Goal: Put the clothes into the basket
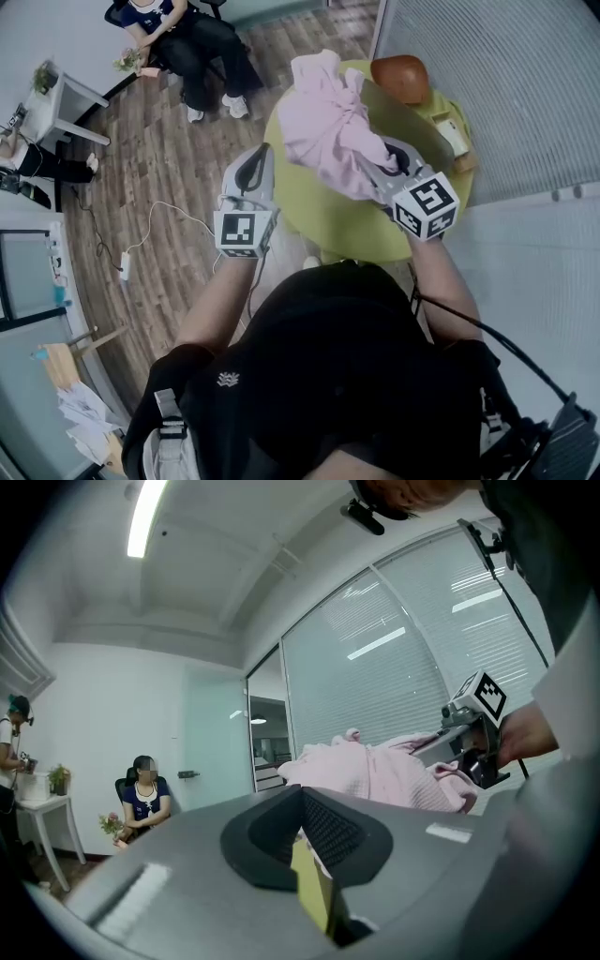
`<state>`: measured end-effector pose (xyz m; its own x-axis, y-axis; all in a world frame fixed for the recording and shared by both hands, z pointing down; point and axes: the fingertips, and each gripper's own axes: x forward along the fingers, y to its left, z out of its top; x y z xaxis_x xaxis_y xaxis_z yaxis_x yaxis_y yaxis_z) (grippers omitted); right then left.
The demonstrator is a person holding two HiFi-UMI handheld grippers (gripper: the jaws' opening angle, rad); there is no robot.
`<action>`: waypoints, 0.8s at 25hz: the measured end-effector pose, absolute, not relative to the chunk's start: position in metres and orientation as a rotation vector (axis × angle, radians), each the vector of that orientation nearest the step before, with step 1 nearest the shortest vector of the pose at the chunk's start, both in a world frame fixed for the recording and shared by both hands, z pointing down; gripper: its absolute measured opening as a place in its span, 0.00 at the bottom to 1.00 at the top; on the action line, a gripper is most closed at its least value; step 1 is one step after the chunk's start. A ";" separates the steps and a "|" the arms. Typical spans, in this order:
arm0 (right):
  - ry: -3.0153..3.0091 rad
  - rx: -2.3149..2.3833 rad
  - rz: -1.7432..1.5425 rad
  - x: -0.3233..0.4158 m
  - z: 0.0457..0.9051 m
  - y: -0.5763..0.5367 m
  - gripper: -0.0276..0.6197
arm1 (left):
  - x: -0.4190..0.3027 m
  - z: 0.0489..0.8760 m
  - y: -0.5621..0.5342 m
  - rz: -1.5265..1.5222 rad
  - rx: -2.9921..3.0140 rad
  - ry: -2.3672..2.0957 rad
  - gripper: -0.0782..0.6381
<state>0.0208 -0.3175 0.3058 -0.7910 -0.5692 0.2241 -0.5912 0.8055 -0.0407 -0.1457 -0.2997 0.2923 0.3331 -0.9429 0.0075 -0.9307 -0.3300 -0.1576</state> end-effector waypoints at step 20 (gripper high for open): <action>-2.724 1.184 0.202 0.117 0.293 -0.368 0.23 | -0.093 0.275 -0.353 -0.079 -2.507 1.648 0.12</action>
<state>0.1171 -0.3676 0.2931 -0.6721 -0.7119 0.2034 -0.7341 0.6765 -0.0581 -0.0928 -0.3526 0.2754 0.3985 -0.9166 -0.0331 -0.9091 -0.3900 -0.1462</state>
